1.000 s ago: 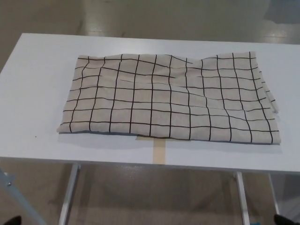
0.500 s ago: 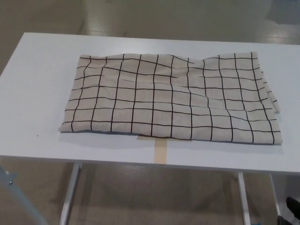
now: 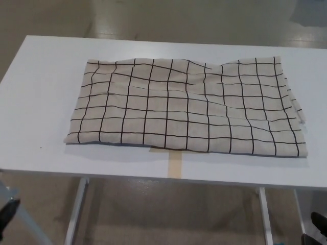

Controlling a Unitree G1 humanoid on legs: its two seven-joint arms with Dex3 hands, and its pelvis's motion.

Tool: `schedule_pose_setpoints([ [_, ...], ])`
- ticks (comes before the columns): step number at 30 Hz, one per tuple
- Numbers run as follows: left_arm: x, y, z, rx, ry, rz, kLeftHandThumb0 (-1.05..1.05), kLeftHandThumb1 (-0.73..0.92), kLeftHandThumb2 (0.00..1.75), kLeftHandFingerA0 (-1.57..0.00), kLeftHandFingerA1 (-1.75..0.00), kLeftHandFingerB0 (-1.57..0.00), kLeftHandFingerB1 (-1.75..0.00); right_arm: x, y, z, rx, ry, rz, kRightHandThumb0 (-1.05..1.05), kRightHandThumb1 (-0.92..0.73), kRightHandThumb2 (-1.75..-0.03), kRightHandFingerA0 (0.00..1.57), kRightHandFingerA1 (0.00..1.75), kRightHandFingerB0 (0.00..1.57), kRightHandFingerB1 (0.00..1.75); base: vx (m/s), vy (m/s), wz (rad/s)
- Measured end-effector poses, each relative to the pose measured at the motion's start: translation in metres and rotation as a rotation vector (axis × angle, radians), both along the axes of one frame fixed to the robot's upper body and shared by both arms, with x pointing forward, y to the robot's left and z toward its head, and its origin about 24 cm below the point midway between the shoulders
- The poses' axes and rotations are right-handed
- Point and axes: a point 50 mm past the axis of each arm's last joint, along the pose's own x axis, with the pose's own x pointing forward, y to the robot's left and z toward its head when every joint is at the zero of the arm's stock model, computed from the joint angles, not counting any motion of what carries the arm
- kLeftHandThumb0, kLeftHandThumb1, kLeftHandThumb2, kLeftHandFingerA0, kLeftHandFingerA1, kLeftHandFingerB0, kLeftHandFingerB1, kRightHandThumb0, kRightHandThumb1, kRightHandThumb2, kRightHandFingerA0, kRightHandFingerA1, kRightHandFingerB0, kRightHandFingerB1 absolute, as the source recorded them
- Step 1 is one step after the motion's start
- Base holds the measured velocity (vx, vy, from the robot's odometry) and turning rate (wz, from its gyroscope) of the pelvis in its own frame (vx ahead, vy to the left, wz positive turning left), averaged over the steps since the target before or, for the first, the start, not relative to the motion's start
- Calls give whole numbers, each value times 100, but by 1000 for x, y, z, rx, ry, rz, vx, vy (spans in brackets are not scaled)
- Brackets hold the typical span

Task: Use the left hand to fold a white towel with checkered patterns in half.

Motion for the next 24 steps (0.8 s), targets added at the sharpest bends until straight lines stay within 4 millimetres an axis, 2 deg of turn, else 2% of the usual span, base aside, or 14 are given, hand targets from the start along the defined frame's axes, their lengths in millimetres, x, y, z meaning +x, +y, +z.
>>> schedule_pose_setpoints([
  [5, 31, -6, 32, 154, -87, -78, -42, 31, 68, 0, -20, 0, -15, 0, 0, 0, -2, -4, 0, -62, -60, -95, 39, 55, 35, 50, 0, 0, 0],
  [11, 71, -21, 57, 280, -131, -171, -46, 33, 70, 0, -17, 0, -15, 0, 0, 0, -3, -5, 0, -55, -57, -96, 38, 56, 36, 52, 0, 0, 0],
  [12, 76, -24, 60, 297, -134, -184, -47, 33, 70, 0, -17, 0, -15, 0, 0, 0, -3, -6, -1, -54, -71, -62, 45, 41, 46, 36, 0, 0, 0],
  [15, 93, -34, 67, 360, -126, -228, -48, 33, 71, 0, -17, 0, -15, 1, 0, 1, -4, -9, -1, -54, -70, -62, 45, 41, 47, 36, 0, 0, 0],
  [16, 96, -35, 68, 371, -124, -235, -41, 40, 51, -2, -24, -4, -24, 2, 0, 1, -4, -9, -1, -60, -60, -95, 38, 54, 38, 51, 0, 0, 0],
  [17, 97, -36, 68, 376, -123, -237, -41, 40, 51, -2, -24, -4, -24, 2, 0, 1, -4, -10, -1, -60, -60, -95, 38, 54, 38, 51, 0, 0, 0],
  [18, 106, -41, 70, 411, -110, -256, -50, 34, 71, 0, -13, 0, -13, 3, 1, 1, -4, -13, 0, -54, -71, -62, 45, 43, 47, 37, 0, 0, 0],
  [19, 106, -41, 70, 411, -110, -256, -50, 34, 71, 0, -13, 0, -13, 3, 1, 1, -4, -13, 0, -54, -71, -62, 45, 43, 47, 37, 0, 0, 0],
  [20, 115, -45, 71, 451, -89, -273, -50, 34, 71, 0, -12, 0, -13, 4, 1, 2, -4, -17, 1, -54, -71, -61, 45, 43, 47, 38, 0, 0, 0],
  [24, 130, -56, 69, 515, -39, -306, -50, 34, 71, 0, -13, 0, -13, 6, 1, 3, -4, -23, 2, -54, -71, -62, 45, 44, 48, 37, 0, 0, 0],
])
